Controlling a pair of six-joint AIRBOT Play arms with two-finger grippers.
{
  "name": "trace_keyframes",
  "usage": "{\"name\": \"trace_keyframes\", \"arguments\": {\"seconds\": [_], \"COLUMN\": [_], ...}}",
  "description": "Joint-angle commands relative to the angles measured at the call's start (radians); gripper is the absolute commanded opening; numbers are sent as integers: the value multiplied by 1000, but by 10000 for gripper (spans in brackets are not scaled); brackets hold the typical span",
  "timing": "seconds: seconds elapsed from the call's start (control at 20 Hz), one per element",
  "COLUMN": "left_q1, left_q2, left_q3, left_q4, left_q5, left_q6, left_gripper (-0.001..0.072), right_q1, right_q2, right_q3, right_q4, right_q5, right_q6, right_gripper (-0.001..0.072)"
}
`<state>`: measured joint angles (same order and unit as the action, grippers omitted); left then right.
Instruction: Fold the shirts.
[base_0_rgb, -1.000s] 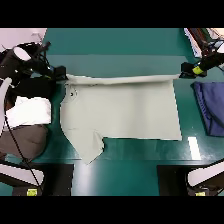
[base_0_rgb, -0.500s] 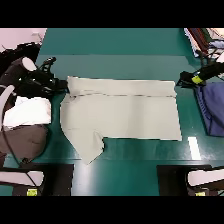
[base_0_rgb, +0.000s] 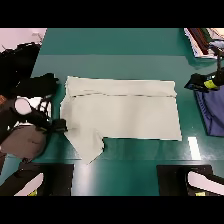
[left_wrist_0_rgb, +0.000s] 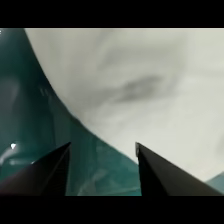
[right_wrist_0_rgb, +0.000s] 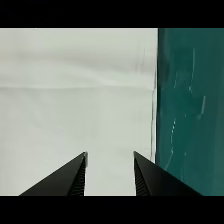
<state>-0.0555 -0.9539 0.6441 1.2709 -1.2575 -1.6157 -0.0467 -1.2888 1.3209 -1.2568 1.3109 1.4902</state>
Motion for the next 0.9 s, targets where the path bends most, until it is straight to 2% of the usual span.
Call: {"name": "trace_keyframes", "arguments": {"seconds": [0.0,0.25,0.4,0.5,0.65,0.85], "left_q1": [-19,-19,-19,-19,-19,-19], "left_q2": [73,73,73,73,73,73], "left_q3": [-151,-228,-237,-233,-200,-130], "left_q4": [-55,-185,-272,-291,-294,-295], "left_q5": [18,225,290,297,243,172], "left_q6": [-36,-30,4,23,57,116], "left_gripper": [471,471,459,37,25,25], "right_q1": [-1,-1,-1,-1,-29,-183], "right_q2": [64,106,142,165,169,222], "right_q3": [-72,-74,-74,-74,-103,-369], "right_q4": [2,9,8,-3,-93,-91], "right_q5": [-27,-28,-25,10,151,174], "right_q6": [0,0,0,0,0,1], "right_gripper": [345,345,345,345,345,354]}}
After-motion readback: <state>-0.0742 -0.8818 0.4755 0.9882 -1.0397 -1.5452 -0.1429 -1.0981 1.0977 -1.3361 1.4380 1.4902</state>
